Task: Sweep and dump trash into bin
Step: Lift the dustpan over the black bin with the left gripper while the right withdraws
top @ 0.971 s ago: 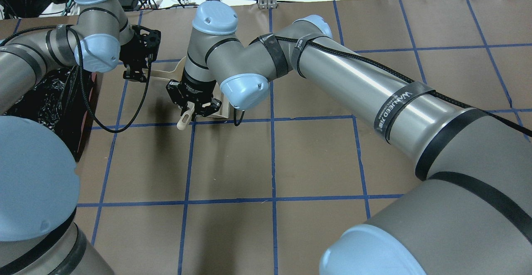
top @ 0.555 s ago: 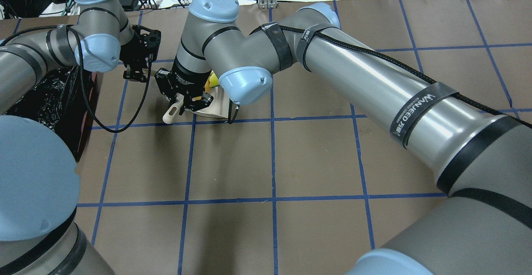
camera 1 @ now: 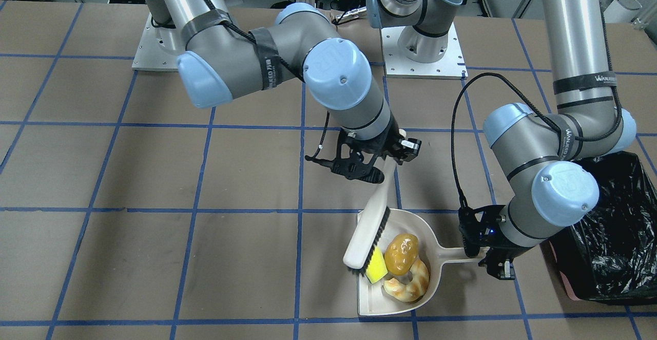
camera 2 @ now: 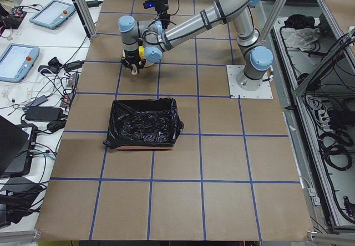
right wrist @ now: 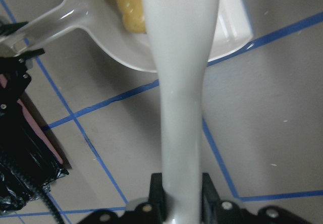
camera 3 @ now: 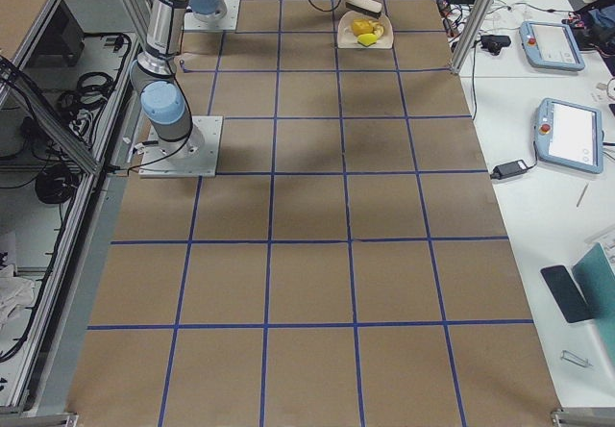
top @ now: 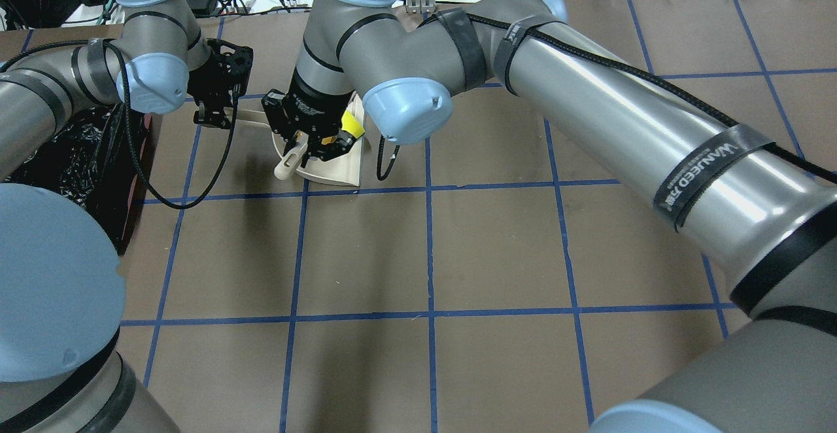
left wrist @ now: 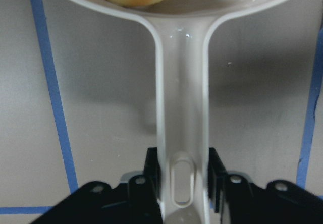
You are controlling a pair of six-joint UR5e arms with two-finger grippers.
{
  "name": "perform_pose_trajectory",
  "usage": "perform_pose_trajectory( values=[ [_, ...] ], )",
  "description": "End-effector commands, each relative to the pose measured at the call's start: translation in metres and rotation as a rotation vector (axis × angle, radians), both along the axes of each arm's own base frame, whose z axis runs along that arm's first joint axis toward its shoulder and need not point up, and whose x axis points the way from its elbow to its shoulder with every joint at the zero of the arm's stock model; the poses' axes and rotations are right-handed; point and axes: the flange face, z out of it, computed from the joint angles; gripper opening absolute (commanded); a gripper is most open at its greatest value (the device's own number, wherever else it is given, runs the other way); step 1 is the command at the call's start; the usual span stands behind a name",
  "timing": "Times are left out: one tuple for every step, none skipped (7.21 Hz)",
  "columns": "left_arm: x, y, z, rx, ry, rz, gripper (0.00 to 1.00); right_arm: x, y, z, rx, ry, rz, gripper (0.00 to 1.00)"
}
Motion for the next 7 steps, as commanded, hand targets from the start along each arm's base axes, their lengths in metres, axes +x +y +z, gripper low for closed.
perform_pose_trajectory(
  values=[
    [0.013,0.000,0.011,-0.027,0.067,0.022,0.12,-0.089,-0.022,0.013,0.011,0.144,0.118,0.00],
    [0.017,0.001,0.013,-0.028,0.068,0.027,0.12,-0.131,-0.031,0.020,0.020,0.192,0.152,0.00],
    [0.021,0.000,0.018,-0.042,0.091,0.033,0.10,-0.178,-0.041,0.019,0.037,0.248,0.182,0.00],
    [0.037,0.002,0.023,-0.048,0.117,0.059,0.09,-0.230,-0.047,0.019,0.058,0.296,0.217,0.00],
    [0.055,0.004,0.035,-0.059,0.122,0.086,0.08,-0.287,-0.051,0.014,0.070,0.323,0.221,0.00],
    [0.075,0.004,0.053,-0.037,0.127,0.087,0.08,-0.346,-0.057,-0.002,0.092,0.342,0.257,0.00],
    [0.099,0.000,0.083,-0.012,0.143,0.107,0.08,-0.396,-0.056,-0.016,0.102,0.359,0.302,0.00]
  ],
)
